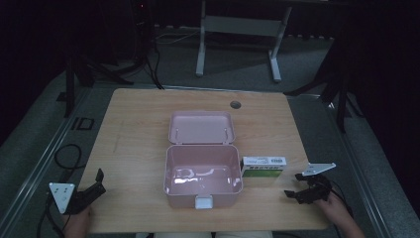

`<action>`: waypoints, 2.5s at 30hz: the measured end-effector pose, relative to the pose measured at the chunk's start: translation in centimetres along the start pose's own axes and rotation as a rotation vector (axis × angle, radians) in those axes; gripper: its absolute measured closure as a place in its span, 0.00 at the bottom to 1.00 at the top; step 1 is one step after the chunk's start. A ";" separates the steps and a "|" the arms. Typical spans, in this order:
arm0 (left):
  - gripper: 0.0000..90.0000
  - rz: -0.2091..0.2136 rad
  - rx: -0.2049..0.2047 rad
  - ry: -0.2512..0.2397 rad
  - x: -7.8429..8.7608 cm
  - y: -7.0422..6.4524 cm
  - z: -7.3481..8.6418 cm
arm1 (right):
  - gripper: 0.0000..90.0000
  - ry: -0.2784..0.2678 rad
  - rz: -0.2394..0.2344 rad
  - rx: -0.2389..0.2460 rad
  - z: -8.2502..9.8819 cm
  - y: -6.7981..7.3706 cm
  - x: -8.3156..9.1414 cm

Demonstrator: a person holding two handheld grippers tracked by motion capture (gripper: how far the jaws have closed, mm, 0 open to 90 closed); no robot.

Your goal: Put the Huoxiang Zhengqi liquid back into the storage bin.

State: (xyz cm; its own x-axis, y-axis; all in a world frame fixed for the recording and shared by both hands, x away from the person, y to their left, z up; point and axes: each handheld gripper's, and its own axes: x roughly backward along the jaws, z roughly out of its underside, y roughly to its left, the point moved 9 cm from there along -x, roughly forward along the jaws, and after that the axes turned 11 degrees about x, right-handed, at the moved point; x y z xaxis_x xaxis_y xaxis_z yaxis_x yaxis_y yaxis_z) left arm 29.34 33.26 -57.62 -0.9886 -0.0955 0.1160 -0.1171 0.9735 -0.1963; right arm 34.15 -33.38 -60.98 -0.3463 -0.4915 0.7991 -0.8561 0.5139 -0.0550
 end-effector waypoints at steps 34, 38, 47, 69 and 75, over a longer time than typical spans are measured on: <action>0.00 0.016 0.000 0.003 0.0 -0.1 0.0 | 0.18 0.456 -0.204 0.478 -4.2 6.0 -1.0; 0.00 0.018 0.002 0.002 0.0 -0.1 0.0 | 0.18 0.524 -0.224 0.514 -4.3 6.4 -1.2; 0.00 0.018 0.000 0.004 0.0 -0.1 0.0 | 0.17 0.641 -0.267 0.572 -4.7 7.4 -1.5; 0.00 0.024 0.001 0.007 0.0 -0.1 0.0 | 0.15 0.572 -0.305 0.686 -10.1 8.8 1.9; 0.00 0.025 0.001 0.007 0.0 -0.1 0.0 | 0.14 0.574 -0.270 0.688 -11.7 8.4 3.2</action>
State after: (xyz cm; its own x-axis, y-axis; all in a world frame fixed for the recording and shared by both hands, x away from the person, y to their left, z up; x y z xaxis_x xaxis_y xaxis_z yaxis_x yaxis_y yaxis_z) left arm 29.37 33.16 -57.63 -0.9906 -0.0701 0.1175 -0.0927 0.9754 -0.2000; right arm 30.36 -22.45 -51.88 -0.0174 -0.0164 0.9997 -0.9823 -0.1864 -0.0202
